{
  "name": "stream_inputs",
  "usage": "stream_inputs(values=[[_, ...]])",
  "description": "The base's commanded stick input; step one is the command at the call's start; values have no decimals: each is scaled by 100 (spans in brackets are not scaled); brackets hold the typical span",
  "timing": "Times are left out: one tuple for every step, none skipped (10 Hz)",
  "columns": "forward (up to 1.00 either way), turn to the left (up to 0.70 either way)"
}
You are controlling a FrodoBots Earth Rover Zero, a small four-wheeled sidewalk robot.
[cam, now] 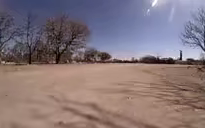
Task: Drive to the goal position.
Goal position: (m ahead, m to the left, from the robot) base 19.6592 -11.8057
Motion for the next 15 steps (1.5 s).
stream_inputs(values=[[100,0],[100,0],[100,0],[100,0],[100,0],[100,0],[100,0],[100,0],[100,0],[100,0],[100,0],[100,0],[100,0],[100,0],[100,0]])
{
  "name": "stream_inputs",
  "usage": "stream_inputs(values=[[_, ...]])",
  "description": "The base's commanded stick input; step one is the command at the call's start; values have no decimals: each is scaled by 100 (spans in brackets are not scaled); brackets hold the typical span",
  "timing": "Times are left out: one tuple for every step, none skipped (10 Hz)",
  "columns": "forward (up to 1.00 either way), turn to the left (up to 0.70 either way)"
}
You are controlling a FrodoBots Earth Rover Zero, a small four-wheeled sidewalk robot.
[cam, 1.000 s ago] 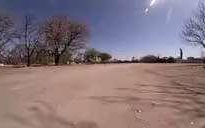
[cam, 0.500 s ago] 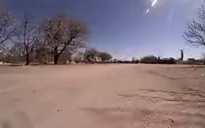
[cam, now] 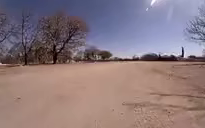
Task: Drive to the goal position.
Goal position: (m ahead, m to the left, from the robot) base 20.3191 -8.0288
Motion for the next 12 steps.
stream_inputs(values=[[100,0],[100,0],[100,0],[100,0],[100,0],[100,0],[100,0],[100,0],[100,0],[100,0],[100,0],[100,0]])
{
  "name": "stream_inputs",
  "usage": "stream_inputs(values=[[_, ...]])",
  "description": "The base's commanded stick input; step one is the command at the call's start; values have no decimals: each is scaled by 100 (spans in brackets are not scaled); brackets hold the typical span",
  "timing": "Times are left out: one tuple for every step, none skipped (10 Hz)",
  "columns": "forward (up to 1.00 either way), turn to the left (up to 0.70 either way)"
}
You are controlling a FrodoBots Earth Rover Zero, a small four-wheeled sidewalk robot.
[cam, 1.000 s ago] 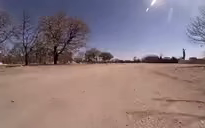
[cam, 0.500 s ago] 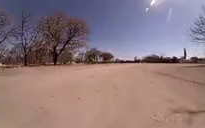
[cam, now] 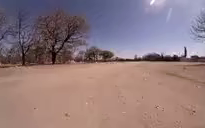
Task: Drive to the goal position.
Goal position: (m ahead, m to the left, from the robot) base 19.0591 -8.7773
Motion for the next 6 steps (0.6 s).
stream_inputs(values=[[100,0],[100,0],[100,0],[100,0],[100,0],[100,0]])
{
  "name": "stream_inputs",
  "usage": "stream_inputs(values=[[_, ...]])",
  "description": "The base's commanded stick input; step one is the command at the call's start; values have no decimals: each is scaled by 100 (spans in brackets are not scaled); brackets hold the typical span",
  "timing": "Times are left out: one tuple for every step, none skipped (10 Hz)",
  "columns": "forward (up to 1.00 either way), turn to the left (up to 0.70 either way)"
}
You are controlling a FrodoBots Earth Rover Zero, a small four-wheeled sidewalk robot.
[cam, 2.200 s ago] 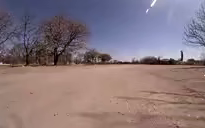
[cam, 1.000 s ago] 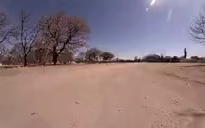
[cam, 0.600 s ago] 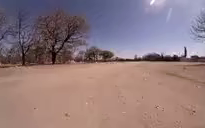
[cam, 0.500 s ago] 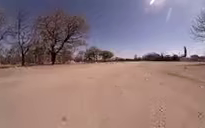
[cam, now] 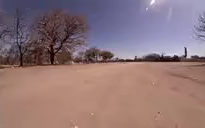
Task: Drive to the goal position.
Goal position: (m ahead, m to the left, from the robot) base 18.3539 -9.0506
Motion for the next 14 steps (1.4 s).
stream_inputs(values=[[100,0],[100,0],[100,0],[100,0],[100,0],[100,0],[100,0],[100,-5],[100,-22],[100,-27],[100,-27],[100,-27],[100,-27],[100,-27]])
